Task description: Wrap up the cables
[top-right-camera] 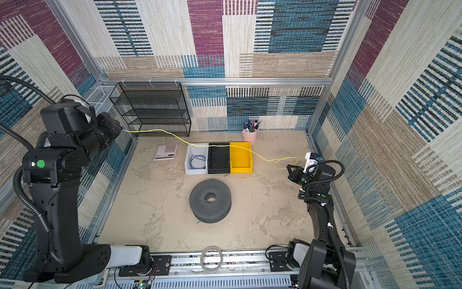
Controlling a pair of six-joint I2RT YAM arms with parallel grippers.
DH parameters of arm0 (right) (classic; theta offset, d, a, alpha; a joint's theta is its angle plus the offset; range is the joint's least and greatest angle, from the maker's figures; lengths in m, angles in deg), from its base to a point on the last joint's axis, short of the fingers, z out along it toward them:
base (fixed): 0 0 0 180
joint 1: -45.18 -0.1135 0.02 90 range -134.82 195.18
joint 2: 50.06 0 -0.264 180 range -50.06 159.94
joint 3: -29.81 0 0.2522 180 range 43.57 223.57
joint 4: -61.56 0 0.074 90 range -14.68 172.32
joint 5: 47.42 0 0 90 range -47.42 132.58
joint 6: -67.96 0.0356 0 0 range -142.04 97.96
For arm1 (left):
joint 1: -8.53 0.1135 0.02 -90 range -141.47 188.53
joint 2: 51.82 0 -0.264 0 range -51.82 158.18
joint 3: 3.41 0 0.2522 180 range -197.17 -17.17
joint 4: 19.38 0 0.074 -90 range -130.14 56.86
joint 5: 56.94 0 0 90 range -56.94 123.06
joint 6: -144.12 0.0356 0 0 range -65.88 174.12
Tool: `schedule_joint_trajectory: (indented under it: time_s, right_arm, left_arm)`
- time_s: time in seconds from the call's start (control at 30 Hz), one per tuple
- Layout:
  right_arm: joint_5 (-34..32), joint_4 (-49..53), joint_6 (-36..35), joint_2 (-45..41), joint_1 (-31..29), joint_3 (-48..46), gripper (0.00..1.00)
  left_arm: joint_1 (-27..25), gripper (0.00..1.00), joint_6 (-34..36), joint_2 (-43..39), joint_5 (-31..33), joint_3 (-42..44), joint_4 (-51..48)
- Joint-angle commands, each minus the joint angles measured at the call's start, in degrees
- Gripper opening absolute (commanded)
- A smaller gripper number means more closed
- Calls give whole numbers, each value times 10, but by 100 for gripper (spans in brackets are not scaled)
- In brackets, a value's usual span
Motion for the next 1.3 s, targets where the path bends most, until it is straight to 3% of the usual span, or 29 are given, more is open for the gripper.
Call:
schedule_joint_trajectory:
  time_s: [0.0,0.03,0.13,0.3,0.4,0.53,0.63,0.73,1.03,1.17,1.27]
  right_arm:
    - [14,-18,-6,12,-1,-7,14]
    - [28,-18,-10,17,-5,-6,25]
    - [57,-14,-21,23,-19,2,42]
    - [48,16,-35,4,-56,10,61]
    - [47,29,-27,-45,-58,1,64]
    - [100,43,17,-115,-68,8,67]
    - [126,43,61,-155,-112,26,69]
    - [136,56,55,-164,-175,75,70]
    - [125,116,-77,5,-359,262,71]
    - [77,145,-145,94,-455,321,71]
    - [64,132,-181,127,-479,334,74]
  left_arm:
    - [1,0,-8,32,-63,-7,-9]
    - [-1,0,-14,41,-101,-2,-7]
    - [-7,0,-20,50,-194,12,9]
    - [-47,0,-43,-10,-214,123,80]
    - [-50,0,-65,-60,-219,218,138]
    - [-54,0,-67,-93,-230,278,156]
    - [-61,0,-68,-118,-245,320,185]
    - [-65,0,-59,-137,-263,344,194]
    - [-64,0,28,-180,-280,376,233]
    - [-64,0,54,-152,-323,352,275]
    - [-65,0,88,-122,-348,308,263]
